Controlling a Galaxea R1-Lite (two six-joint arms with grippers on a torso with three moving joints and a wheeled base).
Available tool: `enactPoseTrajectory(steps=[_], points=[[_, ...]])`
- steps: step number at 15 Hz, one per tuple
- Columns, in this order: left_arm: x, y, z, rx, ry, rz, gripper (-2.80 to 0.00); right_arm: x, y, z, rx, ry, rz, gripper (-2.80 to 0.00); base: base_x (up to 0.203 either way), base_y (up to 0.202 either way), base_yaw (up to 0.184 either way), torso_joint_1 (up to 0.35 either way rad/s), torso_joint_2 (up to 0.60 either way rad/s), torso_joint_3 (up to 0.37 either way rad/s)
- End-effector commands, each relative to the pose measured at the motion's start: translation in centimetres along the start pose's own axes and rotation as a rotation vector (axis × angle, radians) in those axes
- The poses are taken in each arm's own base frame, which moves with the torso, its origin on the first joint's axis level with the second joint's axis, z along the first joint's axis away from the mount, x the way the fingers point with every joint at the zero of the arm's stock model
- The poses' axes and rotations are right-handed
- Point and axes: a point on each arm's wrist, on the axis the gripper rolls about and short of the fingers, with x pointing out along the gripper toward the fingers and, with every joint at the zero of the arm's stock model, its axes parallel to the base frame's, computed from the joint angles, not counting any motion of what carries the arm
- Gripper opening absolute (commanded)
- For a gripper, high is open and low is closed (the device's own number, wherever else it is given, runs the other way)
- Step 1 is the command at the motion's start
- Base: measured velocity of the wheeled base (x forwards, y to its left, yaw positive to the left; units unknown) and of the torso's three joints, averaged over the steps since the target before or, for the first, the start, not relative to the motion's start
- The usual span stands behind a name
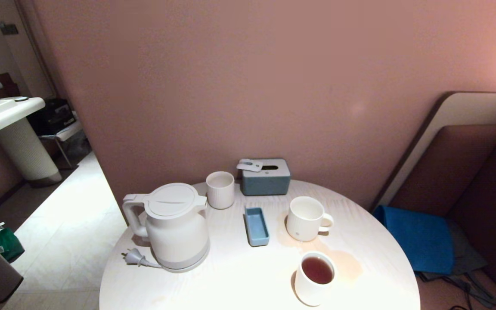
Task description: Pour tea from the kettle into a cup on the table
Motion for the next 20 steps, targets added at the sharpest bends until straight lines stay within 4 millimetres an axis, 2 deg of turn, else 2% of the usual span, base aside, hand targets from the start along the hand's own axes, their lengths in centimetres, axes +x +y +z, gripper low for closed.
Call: enactPoseTrajectory(steps=[1,20], points=[[0.01,0.00,0.01,0.000,0.000,0.000,-2.80,0.01,0.00,0.01,-0.001,0.001,0.001,0.00,0.000,0.000,0.000,0.000,0.00,0.000],[0.01,0.00,0.01,0.000,0.000,0.000,-2.80,0.01,0.00,0.01,-0.001,0.001,0.001,0.00,0.000,0.000,0.000,0.000,0.00,0.000]])
